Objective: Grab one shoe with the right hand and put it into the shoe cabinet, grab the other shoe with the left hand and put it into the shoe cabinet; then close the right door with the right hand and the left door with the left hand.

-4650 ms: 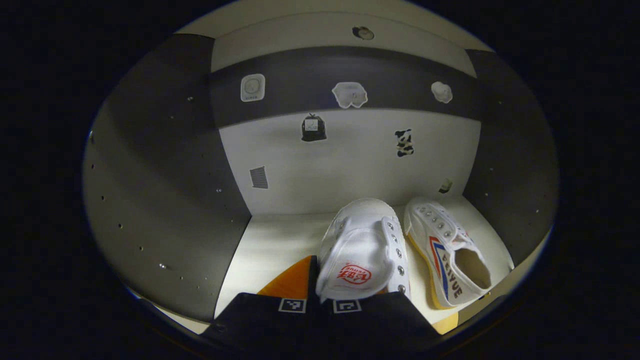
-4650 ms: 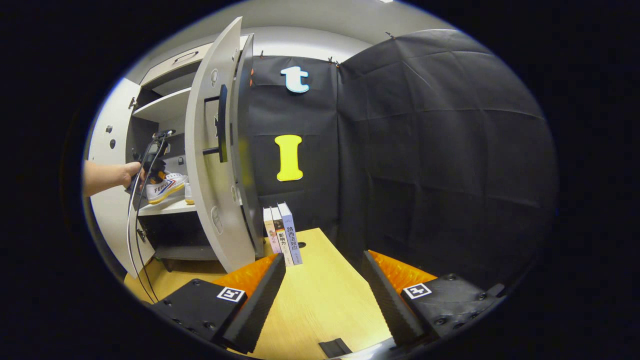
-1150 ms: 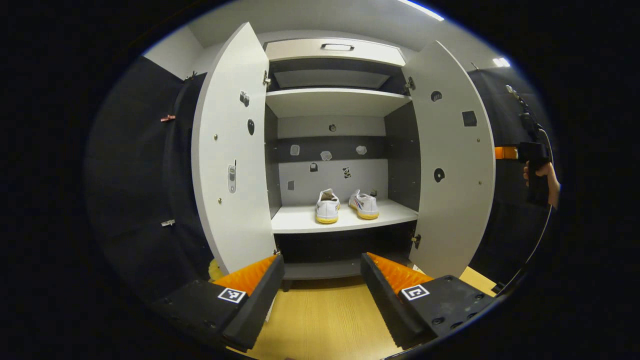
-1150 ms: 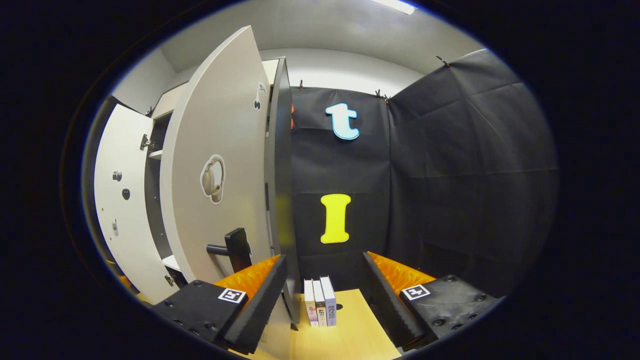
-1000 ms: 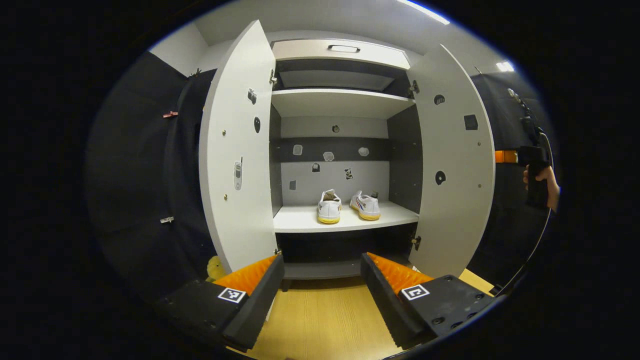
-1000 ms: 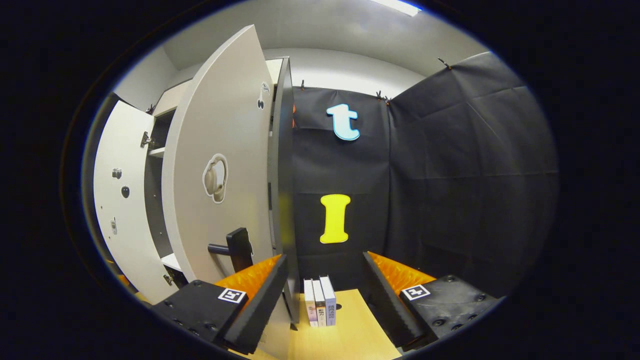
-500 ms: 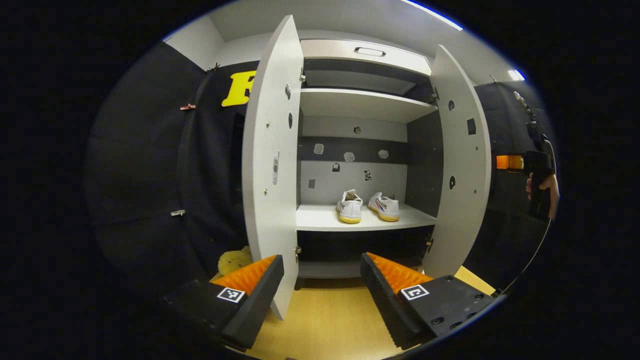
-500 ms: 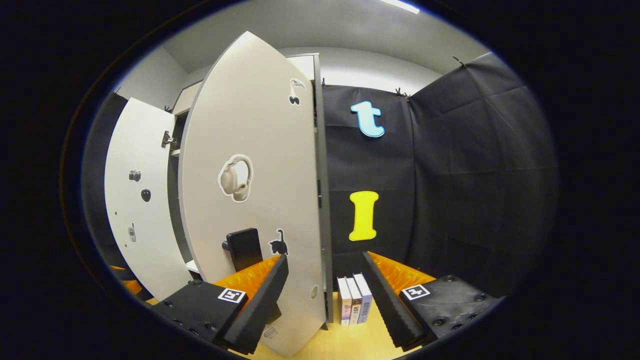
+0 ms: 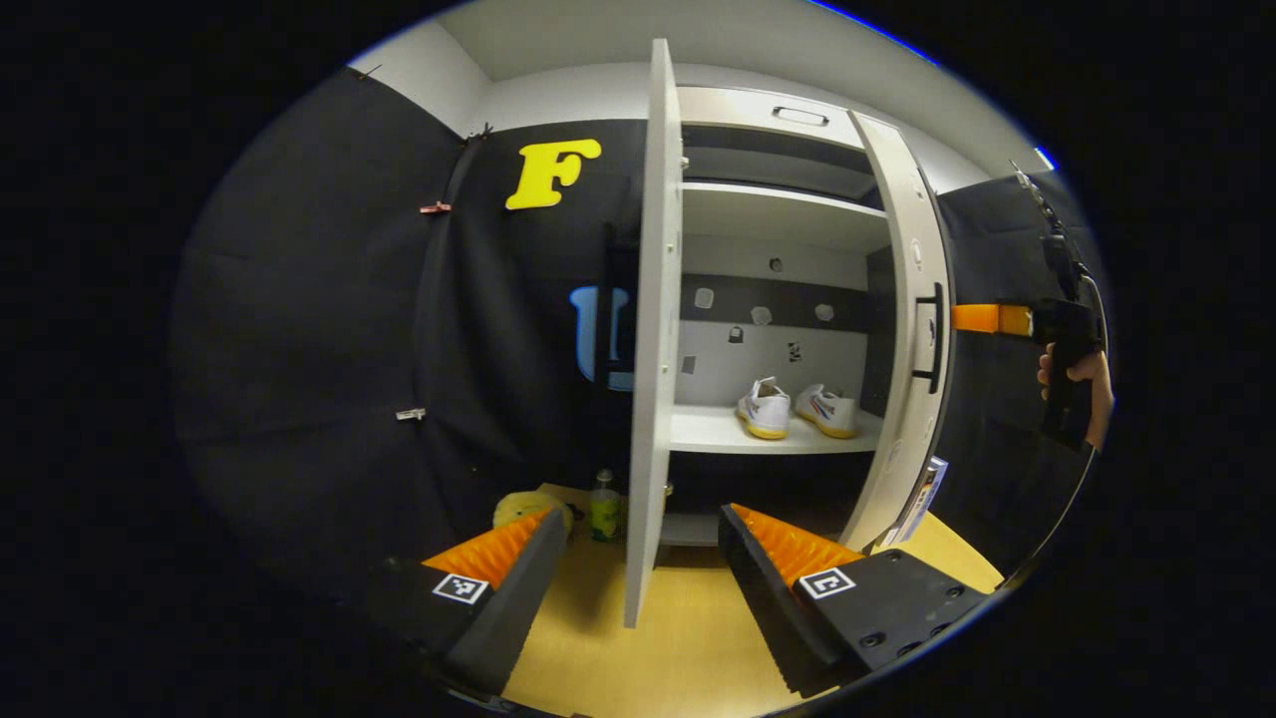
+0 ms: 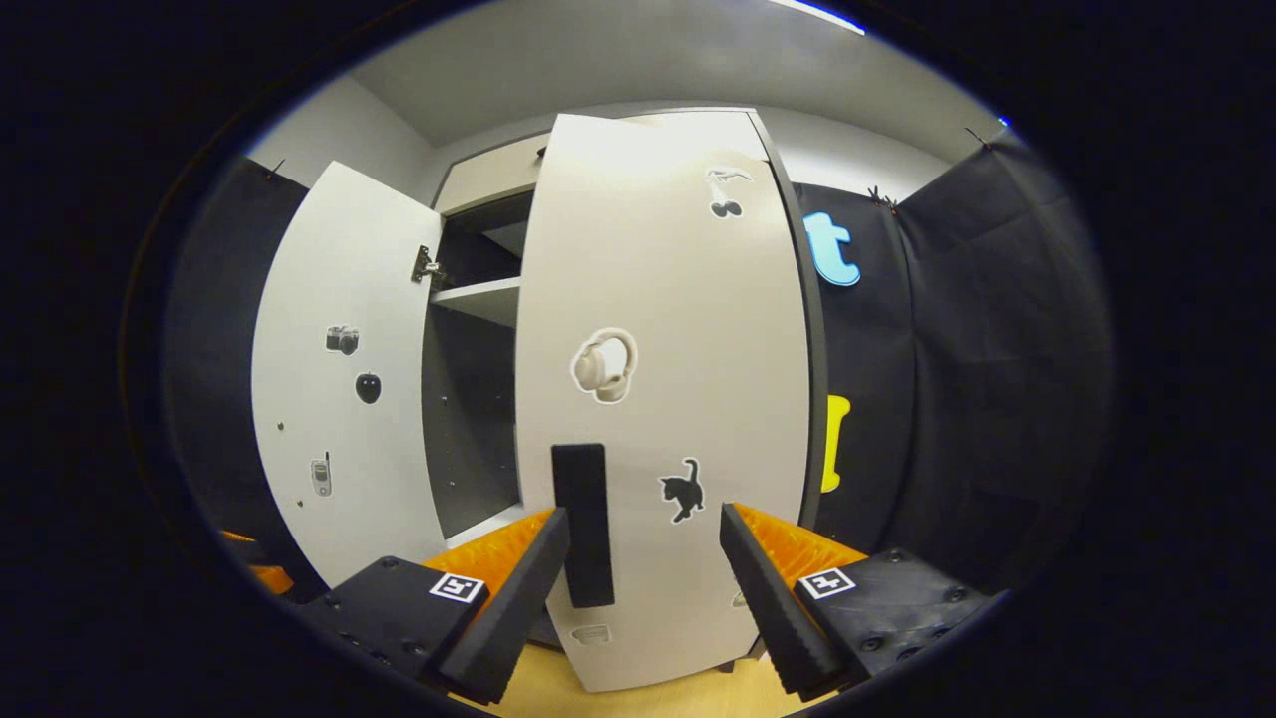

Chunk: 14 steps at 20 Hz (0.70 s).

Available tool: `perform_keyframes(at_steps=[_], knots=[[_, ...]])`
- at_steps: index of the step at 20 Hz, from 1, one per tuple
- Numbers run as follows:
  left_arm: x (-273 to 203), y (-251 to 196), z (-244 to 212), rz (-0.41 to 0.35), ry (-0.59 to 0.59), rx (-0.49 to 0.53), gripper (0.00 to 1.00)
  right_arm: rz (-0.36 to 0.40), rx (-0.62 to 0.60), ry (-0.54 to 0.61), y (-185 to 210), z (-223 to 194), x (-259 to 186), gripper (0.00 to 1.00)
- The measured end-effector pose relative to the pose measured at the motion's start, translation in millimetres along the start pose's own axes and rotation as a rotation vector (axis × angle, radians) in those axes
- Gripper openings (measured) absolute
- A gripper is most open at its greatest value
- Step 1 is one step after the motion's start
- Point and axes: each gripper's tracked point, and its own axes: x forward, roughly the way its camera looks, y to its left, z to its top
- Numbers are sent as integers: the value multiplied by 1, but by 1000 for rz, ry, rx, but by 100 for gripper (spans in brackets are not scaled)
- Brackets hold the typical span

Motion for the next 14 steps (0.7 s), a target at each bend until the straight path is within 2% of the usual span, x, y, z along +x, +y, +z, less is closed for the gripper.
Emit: perform_keyframes(at_steps=[2, 5, 10, 14], knots=[[-1, 25, -1, 46, 14, 4, 96, -7, 4, 22, 5, -11, -9, 98], [1, 64, 8, 93, 5, 13, 97, -56, 18, 30, 6, -23, -25, 98], [17, 114, 31, 73, -21, -26, 98, -102, 69, 109, 11, -69, -50, 98], [41, 129, 65, -18, -58, 16, 95, -152, 116, 167, 10, -95, -68, 98]])
